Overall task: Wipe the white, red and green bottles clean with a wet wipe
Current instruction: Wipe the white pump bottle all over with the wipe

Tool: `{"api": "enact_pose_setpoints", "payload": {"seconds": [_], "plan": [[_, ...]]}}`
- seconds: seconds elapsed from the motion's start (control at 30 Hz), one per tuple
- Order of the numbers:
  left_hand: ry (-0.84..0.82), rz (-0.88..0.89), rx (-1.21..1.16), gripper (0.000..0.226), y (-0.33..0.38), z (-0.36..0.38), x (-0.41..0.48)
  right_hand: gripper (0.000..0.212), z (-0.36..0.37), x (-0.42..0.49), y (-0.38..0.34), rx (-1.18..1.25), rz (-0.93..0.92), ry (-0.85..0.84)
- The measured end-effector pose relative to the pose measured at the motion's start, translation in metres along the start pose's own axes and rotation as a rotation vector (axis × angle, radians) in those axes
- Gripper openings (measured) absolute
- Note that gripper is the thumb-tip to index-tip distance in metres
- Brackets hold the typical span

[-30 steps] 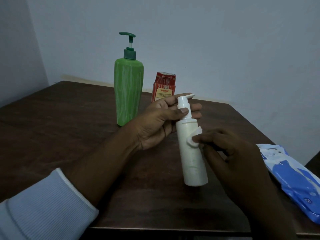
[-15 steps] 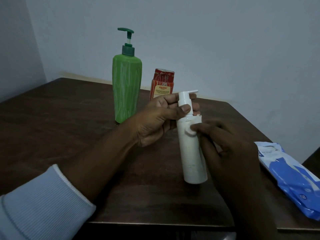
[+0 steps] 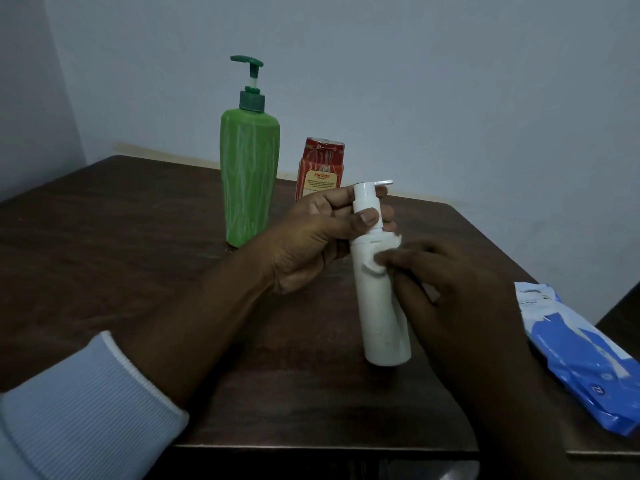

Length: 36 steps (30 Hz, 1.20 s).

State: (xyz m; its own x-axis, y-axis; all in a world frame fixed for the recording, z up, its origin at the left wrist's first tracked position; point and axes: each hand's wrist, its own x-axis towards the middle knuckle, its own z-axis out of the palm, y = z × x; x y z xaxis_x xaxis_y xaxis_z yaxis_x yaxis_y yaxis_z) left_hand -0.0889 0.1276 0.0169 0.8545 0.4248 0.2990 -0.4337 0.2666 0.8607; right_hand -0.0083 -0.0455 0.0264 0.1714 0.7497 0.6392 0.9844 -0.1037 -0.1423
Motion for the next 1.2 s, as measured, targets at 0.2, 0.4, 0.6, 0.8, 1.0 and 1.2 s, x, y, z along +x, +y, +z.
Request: {"api": "enact_pose_setpoints", "payload": {"seconds": [0.2, 0.4, 0.6, 0.8, 1.0, 1.2], "plan": [[0.082, -0.031, -0.014, 0.044, -0.002, -0.006, 0.003, 0.021, -0.006, 0.000, 0.002, 0.079, 0.110, -0.211], [0.093, -0.062, -0.020, 0.039, -0.004, -0.008, 0.005, 0.025, -0.022, -0.012, 0.003, 0.027, 0.055, -0.511], [0.083, -0.026, 0.024, 0.048, -0.002, -0.004, 0.004, 0.030, 0.008, 0.004, -0.006, -0.025, 0.050, -0.073], [0.106, -0.033, 0.062, 0.048, -0.002, -0.006, 0.005, 0.018, -0.003, 0.007, -0.009, 0.037, 0.156, -0.181], [0.098, -0.033, 0.072, 0.052, -0.002, -0.002, 0.006, 0.026, -0.021, -0.006, -0.009, -0.044, 0.187, -0.522], [0.081, -0.012, 0.084, 0.053, 0.000, 0.001, 0.003, 0.027, 0.006, 0.005, -0.010, -0.055, 0.069, 0.029]]}}
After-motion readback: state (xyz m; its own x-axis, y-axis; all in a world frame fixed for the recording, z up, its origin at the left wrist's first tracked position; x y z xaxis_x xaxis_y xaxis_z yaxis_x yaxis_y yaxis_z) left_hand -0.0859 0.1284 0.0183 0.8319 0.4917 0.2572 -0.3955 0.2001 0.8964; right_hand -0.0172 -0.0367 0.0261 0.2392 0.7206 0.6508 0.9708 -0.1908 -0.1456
